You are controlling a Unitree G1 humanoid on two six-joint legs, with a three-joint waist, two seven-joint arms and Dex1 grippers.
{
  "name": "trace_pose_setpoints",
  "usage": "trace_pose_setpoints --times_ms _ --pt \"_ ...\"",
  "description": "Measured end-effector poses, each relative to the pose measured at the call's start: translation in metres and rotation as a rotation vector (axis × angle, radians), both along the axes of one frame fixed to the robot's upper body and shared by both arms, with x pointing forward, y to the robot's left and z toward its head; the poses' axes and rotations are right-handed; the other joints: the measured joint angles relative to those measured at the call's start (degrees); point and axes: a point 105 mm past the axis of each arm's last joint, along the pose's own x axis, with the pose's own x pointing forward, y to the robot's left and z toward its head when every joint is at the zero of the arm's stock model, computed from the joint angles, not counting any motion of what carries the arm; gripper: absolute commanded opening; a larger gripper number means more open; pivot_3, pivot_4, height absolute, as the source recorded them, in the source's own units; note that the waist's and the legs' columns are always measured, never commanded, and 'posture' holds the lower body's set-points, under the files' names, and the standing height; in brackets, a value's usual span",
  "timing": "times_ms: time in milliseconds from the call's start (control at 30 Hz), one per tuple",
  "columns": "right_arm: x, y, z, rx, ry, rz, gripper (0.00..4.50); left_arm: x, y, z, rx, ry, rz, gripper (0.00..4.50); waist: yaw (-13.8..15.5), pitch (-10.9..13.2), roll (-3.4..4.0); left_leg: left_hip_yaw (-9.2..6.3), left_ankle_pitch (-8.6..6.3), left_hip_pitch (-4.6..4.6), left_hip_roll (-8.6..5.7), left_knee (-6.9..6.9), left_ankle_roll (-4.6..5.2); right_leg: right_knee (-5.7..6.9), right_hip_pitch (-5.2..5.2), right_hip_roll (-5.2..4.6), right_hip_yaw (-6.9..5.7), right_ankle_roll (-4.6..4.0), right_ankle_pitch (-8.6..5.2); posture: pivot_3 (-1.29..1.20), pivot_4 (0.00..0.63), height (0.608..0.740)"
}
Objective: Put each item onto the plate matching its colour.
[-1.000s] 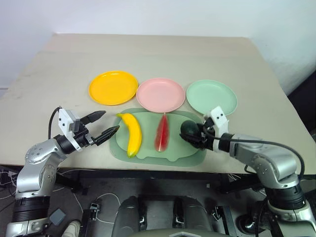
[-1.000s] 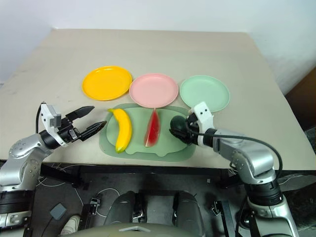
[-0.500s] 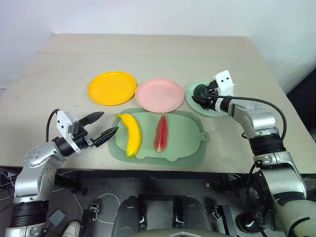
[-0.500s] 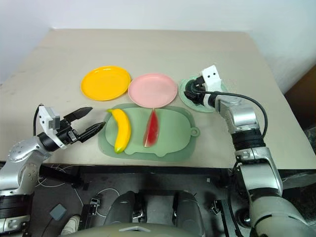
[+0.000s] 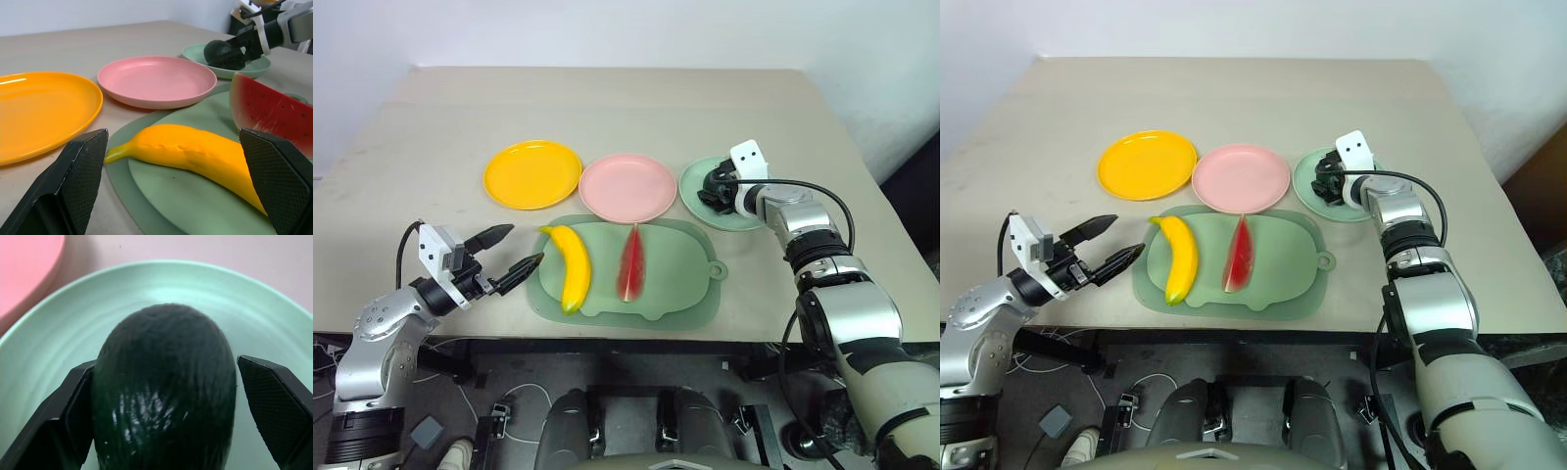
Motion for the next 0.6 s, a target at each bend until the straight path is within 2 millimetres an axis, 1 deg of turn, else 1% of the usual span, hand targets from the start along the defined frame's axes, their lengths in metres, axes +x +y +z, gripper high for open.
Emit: trace_pose_setpoints --times_ms 33,100,200,300,367,400,533,600 --pt "0.0 0.002 0.007 0.005 -0.022 0.012 4.45 0.0 0.001 0.0 0.0 0.0 0.002 4.5 -0.01 0.01 0.01 0.04 0.0 0.0 0.0 0.0 0.0 0.03 -0.04 0.0 0.05 0.0 0.0 0.0 0.15 0.695" --pt "-0.004 0.003 0.03 0.027 -0.086 0.044 4.45 -0.001 0.001 0.001 0.001 -0.003 0.003 4.5 0.13 0.01 0.01 0.05 0.0 -0.01 0.02 -0.01 0.0 0.03 -0.08 0.01 0.1 0.0 0.0 0.0 0.15 0.695" --pt "-0.018 0.003 0.049 0.06 -0.133 0.064 4.45 -0.001 0.001 0.001 0.001 -0.004 0.005 4.5 0.34 0.0 0.0 0.07 0.0 0.0 0.03 -0.01 0.0 0.03 -0.08 0.01 0.13 0.0 0.0 0.0 0.15 0.695" --pt "-0.035 0.004 0.049 0.106 -0.105 0.07 4.45 0.0 0.001 0.002 0.001 -0.009 0.004 4.5 0.31 -0.01 -0.01 0.07 -0.01 0.02 0.03 0.0 0.0 0.05 -0.07 0.01 0.15 -0.01 0.0 0.0 0.15 0.695" --pt "-0.051 0.009 0.045 0.153 -0.049 0.084 4.45 0.001 0.0 0.003 0.0 -0.013 0.0 4.5 0.29 -0.01 0.0 0.06 -0.01 0.0 0.06 -0.01 0.0 0.06 -0.12 0.01 0.17 -0.01 0.0 0.0 0.15 0.695" --pt "-0.064 0.016 0.044 0.185 -0.017 0.109 4.45 0.001 0.0 0.004 -0.001 -0.015 -0.002 4.5 0.29 -0.01 0.0 0.07 -0.01 -0.02 0.06 -0.02 0.0 0.06 -0.16 0.01 0.2 -0.01 0.0 0.0 0.15 0.695" --pt "-0.102 0.046 0.044 0.248 0.062 0.212 4.45 0.005 -0.002 0.006 -0.008 -0.02 -0.014 4.5 0.2 -0.02 -0.01 0.12 -0.01 -0.02 0.08 -0.03 -0.01 0.06 -0.21 0.06 0.24 -0.02 0.01 0.0 0.15 0.695" --pt "-0.119 0.06 0.039 0.294 0.141 0.259 4.45 0.007 -0.002 0.005 -0.011 -0.015 -0.016 4.5 0.23 -0.02 -0.02 0.12 -0.01 -0.02 0.08 -0.03 0.0 0.06 -0.21 0.06 0.25 -0.03 0.02 0.0 0.15 0.695"
